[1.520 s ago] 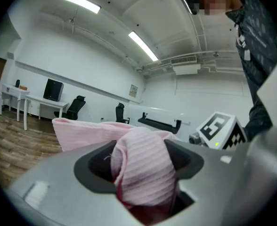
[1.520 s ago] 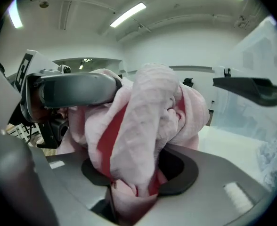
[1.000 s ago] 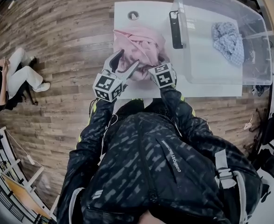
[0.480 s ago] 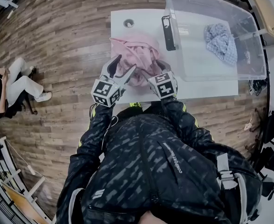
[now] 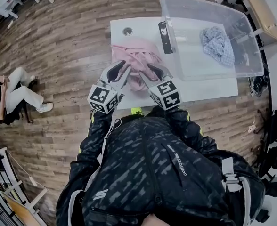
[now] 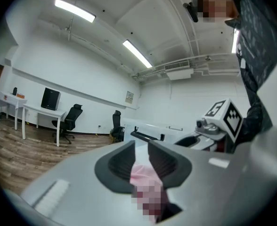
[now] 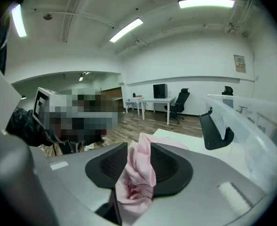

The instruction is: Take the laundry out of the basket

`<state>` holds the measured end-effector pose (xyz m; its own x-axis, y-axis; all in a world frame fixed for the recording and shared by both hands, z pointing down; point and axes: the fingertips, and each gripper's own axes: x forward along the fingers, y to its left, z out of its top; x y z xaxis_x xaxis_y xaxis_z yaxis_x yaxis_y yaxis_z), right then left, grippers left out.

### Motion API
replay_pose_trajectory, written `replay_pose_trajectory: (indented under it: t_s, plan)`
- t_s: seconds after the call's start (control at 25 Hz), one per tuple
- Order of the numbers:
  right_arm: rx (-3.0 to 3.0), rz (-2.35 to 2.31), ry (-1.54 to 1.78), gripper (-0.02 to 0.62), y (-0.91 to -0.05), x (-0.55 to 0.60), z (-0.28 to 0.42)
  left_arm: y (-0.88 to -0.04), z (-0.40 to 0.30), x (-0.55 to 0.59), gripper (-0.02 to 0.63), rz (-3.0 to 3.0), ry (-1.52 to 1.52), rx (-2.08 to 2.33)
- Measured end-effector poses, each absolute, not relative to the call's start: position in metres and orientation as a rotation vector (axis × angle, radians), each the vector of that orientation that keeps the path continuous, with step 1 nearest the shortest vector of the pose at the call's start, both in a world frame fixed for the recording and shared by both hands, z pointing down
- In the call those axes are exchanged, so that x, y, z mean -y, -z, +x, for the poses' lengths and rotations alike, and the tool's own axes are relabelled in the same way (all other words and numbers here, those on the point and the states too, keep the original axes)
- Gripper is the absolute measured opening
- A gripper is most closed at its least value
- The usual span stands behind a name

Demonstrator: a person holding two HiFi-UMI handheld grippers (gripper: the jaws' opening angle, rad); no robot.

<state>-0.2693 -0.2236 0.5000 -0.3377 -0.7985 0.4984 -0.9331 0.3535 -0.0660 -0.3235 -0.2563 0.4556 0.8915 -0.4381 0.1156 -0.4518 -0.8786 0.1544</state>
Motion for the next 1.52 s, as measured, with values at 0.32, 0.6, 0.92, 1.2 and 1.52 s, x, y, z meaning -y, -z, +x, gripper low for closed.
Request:
replay_pose_trajectory:
  t_s: [0.32, 0.6, 0.92, 1.2, 1.52]
  plan:
    - [2.367, 1.551, -0.277, 0.014, -0.428, 0.236, -0.276, -0.400, -0.315, 0.246, 0.009, 2.990, -0.077, 0.604]
    - [2.418, 1.578, -0.143, -0.002, -0.384, 0.241, -0.278, -0.368, -0.292, 0.230, 0.008, 3.011, -0.074, 0.469]
    - [2.433, 1.606, -0.013, -0.002, -0.343, 0.242, -0.241, -0.331, -0.255, 0.237, 0.008, 3.042, 0.005, 0.533]
    - [2.417, 1.660, -0.006, -0.002, -0.323, 0.235, -0.175, -0.313, -0.189, 0.232, 0.008, 3.042, 0.019, 0.488]
    - [2.394, 1.670, -0.017, -0.002, -0.320, 0.225, -0.096, -0.312, -0.109, 0.222, 0.006, 3.053, -0.019, 0.460]
